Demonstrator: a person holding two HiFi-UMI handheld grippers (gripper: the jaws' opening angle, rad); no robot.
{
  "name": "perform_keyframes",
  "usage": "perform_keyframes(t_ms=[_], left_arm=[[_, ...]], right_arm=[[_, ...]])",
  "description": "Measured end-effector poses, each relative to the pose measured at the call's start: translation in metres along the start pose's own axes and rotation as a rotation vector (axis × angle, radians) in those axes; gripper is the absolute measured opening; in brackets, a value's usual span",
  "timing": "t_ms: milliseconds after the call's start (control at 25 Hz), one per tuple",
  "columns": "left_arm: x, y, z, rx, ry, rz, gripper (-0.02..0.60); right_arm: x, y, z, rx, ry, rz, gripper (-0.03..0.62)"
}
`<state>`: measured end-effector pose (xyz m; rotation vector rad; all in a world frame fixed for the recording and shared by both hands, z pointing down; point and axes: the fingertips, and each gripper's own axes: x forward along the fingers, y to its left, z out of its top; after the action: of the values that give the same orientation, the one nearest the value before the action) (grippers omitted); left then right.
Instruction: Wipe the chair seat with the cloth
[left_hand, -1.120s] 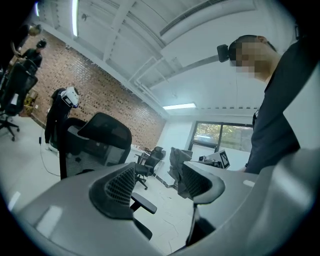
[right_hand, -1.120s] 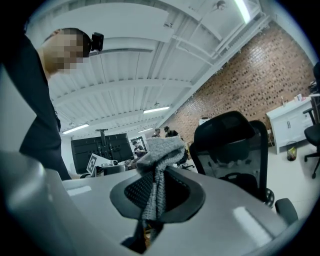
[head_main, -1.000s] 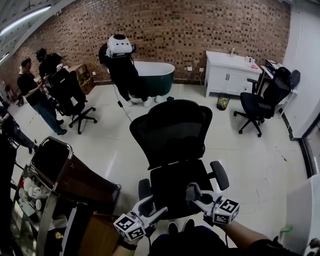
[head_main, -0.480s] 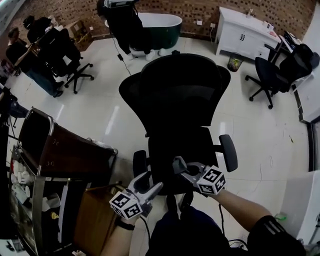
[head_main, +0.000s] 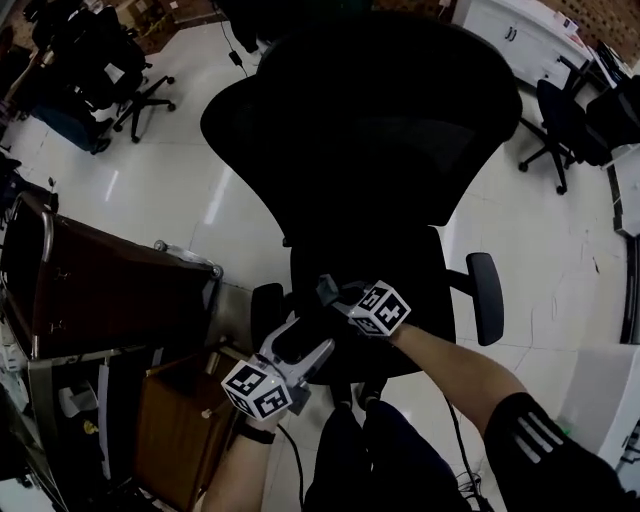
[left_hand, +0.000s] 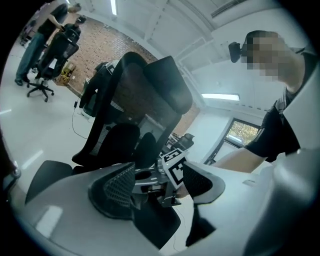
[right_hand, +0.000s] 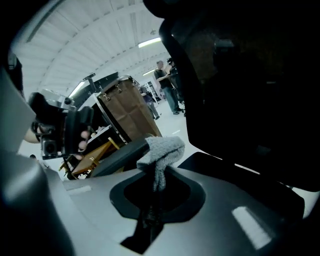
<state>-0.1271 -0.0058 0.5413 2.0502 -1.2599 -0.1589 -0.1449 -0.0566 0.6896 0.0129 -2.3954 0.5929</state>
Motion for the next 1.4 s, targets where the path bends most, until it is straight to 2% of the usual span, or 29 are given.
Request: perform_keyframes(t_ms=[320,440,560,760,920,1080,1400], left_arm=[[0.034,0.050,-0.004,-0.020,-0.051,0.018,0.321],[0.040,0.059,-0.007,-0.013,-0.050,0.018,0.321],[0.043,0.069,-0.009,-0.017,-0.058,0.022,0.321],[0.044,0.075,-0.017,-0.024,-0.049,0.029,0.321],[0.049,0.076,-0.021,-0.022,-0.033,0.025,0.321],[0.059,0.069,-0.026,-0.022,-0.019,0.009,0.321],[0.086,0.049,-0.034,-0.015,0.004,-0.042,0.321]], right_arm=[[0.103,-0.076,-0.003,-0.056,0.083,-0.067,0.029],[0.132,-0.091,-0.005,-0.088,0.108,-0.099,0.029],[0.156,-0.101,-0.011,-0.186,0.153,-0.142,0.029],[0.179,-0.103,-0.028,-0.274,0.200,-0.151,0.029],[0.173,-0.110,-0.033,-0.253,0.184,-0.152,0.029],[0.146,-0.140,-0.055,-0.233,0.239,-0.206,0.029],[0.028,-0.233,-0.129,-0.194,0.374,-0.351,0.029]])
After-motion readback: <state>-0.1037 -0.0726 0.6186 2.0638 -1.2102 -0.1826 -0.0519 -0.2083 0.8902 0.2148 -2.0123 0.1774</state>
